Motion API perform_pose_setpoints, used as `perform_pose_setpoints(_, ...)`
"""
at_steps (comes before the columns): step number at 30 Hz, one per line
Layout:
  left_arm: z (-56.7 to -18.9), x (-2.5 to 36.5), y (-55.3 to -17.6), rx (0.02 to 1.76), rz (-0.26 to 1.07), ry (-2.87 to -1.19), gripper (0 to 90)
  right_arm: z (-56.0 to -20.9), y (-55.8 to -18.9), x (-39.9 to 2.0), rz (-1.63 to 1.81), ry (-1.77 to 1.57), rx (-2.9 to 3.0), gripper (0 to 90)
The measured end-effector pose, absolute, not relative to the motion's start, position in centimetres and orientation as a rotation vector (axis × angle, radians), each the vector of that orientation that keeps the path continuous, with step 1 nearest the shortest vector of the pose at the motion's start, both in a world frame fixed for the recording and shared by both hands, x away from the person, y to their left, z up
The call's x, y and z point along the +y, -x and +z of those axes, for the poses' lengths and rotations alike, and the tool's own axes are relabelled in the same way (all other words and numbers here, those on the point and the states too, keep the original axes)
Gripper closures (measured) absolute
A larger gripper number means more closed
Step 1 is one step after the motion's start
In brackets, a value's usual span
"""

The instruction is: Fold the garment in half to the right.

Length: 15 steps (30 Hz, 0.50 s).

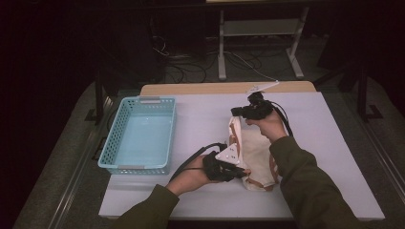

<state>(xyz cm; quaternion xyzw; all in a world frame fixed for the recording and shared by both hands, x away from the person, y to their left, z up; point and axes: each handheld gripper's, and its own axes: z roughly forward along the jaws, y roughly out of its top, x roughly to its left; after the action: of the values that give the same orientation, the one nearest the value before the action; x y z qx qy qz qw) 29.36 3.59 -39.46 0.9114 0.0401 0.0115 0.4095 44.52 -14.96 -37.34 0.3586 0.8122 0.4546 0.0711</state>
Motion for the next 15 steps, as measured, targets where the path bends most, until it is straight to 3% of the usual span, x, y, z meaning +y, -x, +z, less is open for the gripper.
perform_pose_setpoints(15,-39.6,1.3,-29.5,0.081,0.004,-2.297,85.4,-37.9,-43.8,-19.7,1.404,-1.146,2.384,86.7)
